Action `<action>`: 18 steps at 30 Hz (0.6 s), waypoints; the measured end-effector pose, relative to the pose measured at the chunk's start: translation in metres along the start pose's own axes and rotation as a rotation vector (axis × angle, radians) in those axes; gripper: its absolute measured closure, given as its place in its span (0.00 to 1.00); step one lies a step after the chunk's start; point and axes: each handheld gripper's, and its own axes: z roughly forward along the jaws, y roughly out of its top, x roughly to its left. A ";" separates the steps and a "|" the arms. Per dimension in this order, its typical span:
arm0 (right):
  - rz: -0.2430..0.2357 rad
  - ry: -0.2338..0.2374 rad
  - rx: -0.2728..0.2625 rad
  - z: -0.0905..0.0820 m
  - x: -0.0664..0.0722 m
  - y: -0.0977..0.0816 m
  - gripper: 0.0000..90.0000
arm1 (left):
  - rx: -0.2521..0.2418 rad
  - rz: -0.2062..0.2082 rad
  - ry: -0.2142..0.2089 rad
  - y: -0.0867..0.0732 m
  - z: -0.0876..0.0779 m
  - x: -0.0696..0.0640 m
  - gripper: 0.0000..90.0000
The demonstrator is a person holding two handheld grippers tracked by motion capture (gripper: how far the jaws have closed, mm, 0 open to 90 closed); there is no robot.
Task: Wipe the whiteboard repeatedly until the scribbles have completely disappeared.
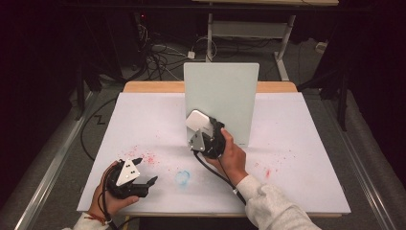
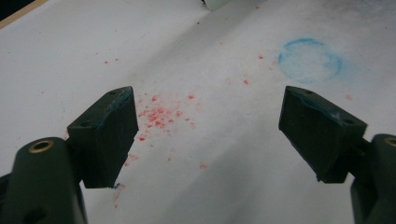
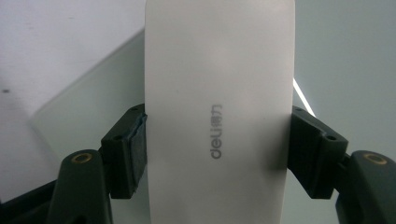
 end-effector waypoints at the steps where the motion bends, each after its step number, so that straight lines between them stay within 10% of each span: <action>1: 0.015 -0.007 0.000 -0.001 -0.006 -0.001 0.34 | -0.005 -0.006 0.000 0.000 0.000 0.000 0.21; 8: 0.115 -0.053 -0.009 -0.002 -0.045 0.006 0.34 | 0.002 0.001 -0.002 0.001 0.002 -0.001 0.21; 18: 0.071 -0.031 -0.039 0.004 -0.033 0.030 0.34 | -0.001 -0.005 -0.007 0.001 0.002 -0.001 0.21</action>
